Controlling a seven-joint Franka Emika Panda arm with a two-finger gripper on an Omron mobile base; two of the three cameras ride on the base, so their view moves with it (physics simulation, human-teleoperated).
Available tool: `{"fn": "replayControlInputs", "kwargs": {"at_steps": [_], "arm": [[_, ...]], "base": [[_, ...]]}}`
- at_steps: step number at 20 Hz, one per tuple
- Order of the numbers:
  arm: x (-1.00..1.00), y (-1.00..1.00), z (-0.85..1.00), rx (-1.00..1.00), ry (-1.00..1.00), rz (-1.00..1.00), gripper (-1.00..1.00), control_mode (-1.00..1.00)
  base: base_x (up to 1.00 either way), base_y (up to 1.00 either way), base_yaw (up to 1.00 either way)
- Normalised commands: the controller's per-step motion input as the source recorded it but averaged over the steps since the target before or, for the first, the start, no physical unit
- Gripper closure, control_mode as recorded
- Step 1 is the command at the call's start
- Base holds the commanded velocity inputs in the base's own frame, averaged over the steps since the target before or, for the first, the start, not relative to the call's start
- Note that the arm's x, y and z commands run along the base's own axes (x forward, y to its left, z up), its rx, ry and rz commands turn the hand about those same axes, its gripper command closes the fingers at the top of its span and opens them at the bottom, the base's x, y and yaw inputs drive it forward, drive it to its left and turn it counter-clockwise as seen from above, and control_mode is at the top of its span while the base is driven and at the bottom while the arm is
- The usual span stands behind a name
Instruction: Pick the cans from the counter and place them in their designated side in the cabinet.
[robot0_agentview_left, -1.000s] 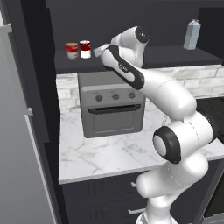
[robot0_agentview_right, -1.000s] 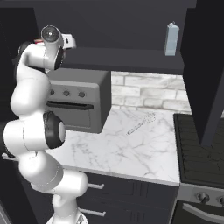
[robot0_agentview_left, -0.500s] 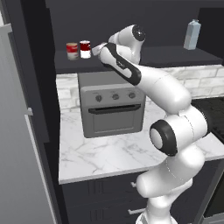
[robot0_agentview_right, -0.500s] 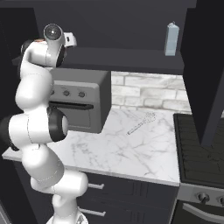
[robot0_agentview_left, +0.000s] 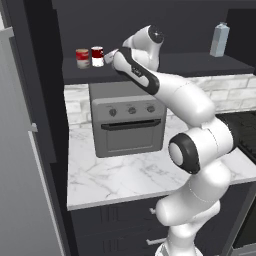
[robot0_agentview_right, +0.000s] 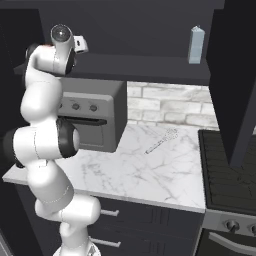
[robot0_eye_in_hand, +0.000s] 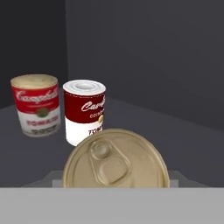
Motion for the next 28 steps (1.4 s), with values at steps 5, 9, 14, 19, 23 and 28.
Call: {"fn": "replayControlInputs", "kwargs": {"at_steps": [5,9,14,19,23,28], "arm": [[0.12,0.03,-0.28,-0.05,0.02,0.01,1.0,-1.0],[0.06,0.0,-0.24,-0.05,0.0,0.01,1.0,-1.0],[0.06,0.0,-0.25,-0.05,0.0,0.01,1.0,-1.0],[0.02,0.0,-0.17,-0.05,-0.01,0.01,-1.0,-1.0],[0.02,0.0,-0.01,-0.04,-0.04,0.02,-1.0,-1.0],[0.02,0.0,0.0,-0.01,-0.09,0.02,-1.0,-1.0]], "base": [[0.0,0.0,0.0],[0.0,0.0,0.0],[0.0,0.0,0.0],[0.0,0.0,0.0],[0.0,0.0,0.0],[0.0,0.0,0.0]]}}
